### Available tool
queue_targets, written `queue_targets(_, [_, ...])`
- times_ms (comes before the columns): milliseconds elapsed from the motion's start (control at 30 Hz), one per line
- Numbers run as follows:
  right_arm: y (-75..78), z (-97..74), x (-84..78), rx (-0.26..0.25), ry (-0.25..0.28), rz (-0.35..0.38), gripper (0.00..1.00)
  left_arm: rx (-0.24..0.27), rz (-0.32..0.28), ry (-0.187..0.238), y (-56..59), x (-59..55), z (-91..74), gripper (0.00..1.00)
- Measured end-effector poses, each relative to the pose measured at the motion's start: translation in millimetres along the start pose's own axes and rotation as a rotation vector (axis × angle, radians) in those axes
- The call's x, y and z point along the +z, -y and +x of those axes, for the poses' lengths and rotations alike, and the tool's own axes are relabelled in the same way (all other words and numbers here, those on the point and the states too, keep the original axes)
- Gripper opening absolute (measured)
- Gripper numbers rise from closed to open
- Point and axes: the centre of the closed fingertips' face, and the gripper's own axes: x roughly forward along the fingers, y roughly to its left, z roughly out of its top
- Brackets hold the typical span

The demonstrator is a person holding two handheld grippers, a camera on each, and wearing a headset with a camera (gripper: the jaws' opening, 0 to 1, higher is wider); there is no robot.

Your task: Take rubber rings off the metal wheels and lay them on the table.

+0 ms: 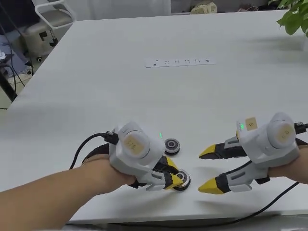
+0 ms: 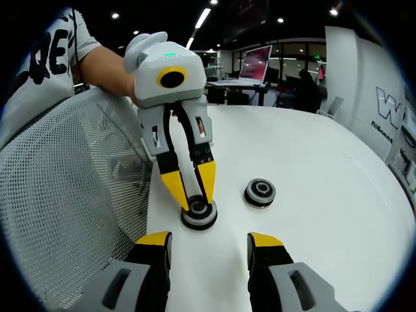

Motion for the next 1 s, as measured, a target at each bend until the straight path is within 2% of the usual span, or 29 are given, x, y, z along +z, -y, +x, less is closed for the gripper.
queue_targets(367, [-1.2,3.9,3.0,0.021,-0.01,-0.013,0.41,0.007,-0.002,0.002,0.2,0.0,-0.1,0.08])
queue_targets(733, [-5.0,15.6,0.0,0.059,-0.057,-0.058,0.35,0.009,-0.008,0.004,-0.5,0.0,0.0,0.08])
queue_targets(1000, [-6.5,21.7,2.8,0.082,-0.043,-0.033,0.32,0.01,-0.008,0.005,-0.5,0.0,0.5,0.08])
